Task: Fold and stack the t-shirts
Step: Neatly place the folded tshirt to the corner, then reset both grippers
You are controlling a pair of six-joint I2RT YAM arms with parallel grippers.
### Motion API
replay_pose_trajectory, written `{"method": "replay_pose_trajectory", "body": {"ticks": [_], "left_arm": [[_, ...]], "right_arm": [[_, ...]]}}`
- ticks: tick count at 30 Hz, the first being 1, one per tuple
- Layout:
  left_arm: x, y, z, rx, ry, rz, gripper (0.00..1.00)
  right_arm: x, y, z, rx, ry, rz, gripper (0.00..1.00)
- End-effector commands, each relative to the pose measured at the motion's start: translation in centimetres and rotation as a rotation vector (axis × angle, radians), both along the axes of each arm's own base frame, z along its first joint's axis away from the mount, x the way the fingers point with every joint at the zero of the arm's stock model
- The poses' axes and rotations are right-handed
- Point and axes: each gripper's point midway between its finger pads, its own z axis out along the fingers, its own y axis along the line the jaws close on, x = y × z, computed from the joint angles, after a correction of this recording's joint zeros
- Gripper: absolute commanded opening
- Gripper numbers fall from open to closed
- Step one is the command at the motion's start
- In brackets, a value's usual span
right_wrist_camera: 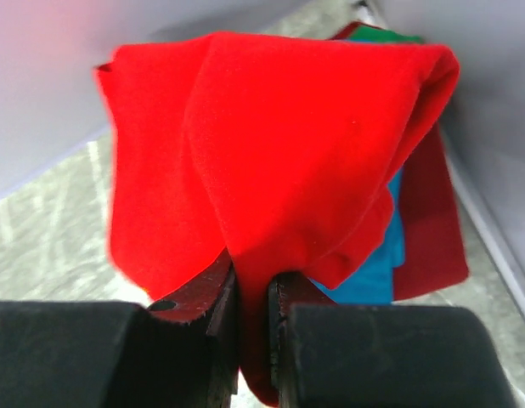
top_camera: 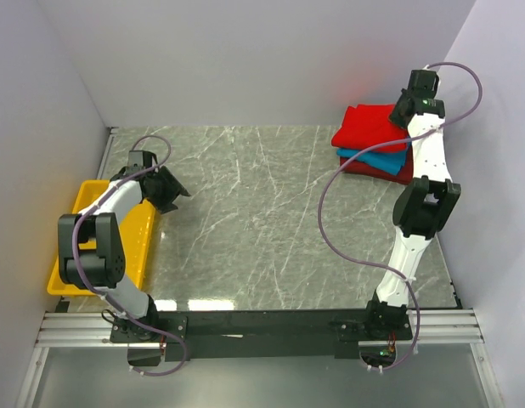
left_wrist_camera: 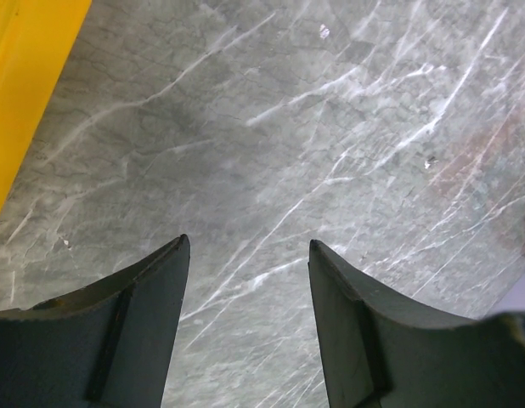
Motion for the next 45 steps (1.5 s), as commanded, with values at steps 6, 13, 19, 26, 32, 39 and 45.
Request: {"method": "replay_pose_trajectory", "body": {"ticks": [6, 13, 19, 26, 32, 39, 45], "left_arm": [[0.8, 0.1, 4.5, 0.024, -0.137, -0.023, 0.64], [0.8, 0.7, 8.3, 0.065, -0.248, -0.015, 0.64], [0.0, 0.7, 10.0, 0.076, -0.308, -0.010, 0.64], [-1.5, 0.2, 12.1, 0.073, -0.398, -0.030, 0.64], [-3.9, -0.1, 13.4, 0.081, -0.444, -0.049, 0.64], [-7.4, 0.1, 14.2, 0.105, -0.475, -0.047, 0.65], [-10.0, 0.5, 14.8, 0.130, -0.510, -0.029, 0.68]], "right_arm": [[-1.8, -4.0, -1.2, -0.119, 0.082, -0.163, 0.44], [-5.3, -4.0, 1.6, -0.134, 0.005, -0.239, 0.86], [-8.9, -3.2, 3.7, -0.167, -0.063, -0.225, 0.88], [-12.4, 1.5, 5.1, -0.096, -0.162, -0.072, 0.90], [-16.1, 8.0, 4.2, -0.025, -0.212, 0.088, 0.90], [-21.0, 15.8, 0.3, 0.019, -0.175, 0.262, 0.90], [-24.8, 20.2, -2.1, 0.077, -0.148, 0.383, 0.90]]}}
